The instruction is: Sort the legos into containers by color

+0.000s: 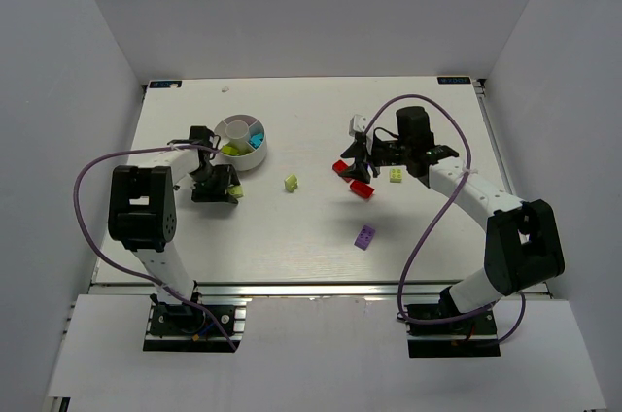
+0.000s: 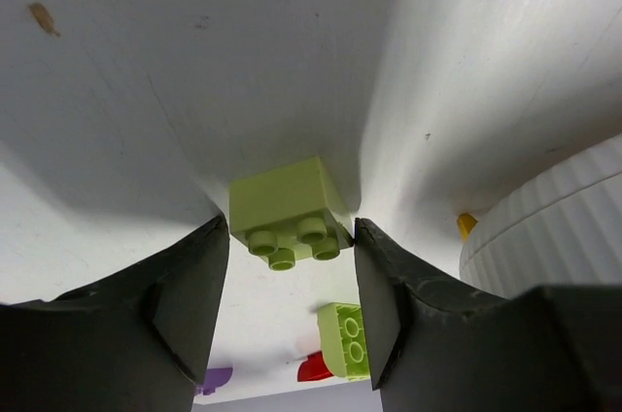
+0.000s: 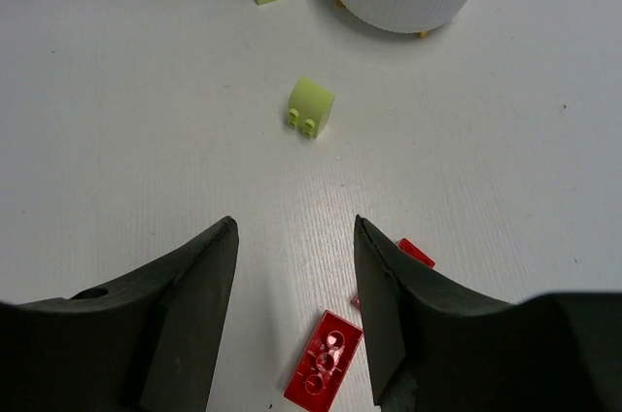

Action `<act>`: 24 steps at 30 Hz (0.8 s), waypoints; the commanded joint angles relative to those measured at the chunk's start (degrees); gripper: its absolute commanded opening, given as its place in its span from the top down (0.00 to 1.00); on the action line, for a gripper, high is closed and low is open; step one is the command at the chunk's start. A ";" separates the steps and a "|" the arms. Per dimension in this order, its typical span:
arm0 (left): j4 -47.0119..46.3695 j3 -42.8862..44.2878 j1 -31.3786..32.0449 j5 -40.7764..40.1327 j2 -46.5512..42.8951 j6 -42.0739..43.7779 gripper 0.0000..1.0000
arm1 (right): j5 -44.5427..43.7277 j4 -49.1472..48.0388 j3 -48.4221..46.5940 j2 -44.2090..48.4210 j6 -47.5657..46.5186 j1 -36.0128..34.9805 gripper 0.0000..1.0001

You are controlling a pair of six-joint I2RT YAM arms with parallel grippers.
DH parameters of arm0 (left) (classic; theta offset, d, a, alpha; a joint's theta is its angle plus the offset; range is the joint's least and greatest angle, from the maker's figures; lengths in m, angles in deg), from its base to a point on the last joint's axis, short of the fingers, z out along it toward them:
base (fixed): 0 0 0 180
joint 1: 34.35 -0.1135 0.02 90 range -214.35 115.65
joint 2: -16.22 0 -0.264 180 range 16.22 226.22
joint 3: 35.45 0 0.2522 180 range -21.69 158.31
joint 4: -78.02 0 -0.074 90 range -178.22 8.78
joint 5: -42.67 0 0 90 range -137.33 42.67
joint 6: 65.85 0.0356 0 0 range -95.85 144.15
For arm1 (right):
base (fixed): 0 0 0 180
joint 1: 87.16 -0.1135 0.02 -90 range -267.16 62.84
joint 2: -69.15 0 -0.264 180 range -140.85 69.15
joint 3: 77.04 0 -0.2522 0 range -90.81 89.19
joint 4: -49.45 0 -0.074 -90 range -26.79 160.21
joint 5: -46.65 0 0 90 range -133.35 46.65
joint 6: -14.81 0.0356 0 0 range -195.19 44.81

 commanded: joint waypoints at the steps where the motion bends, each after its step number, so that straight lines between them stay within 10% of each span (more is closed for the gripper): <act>1: 1.73 0.61 0.02 -3.40 -0.18 1.53 0.36 | 1.66 -2.15 0.36 1.88 0.70 0.55 0.44; 24: 4.20 2.37 -1.65 -11.58 2.19 5.93 0.31 | 1.66 -1.97 0.71 2.67 0.52 0.73 0.44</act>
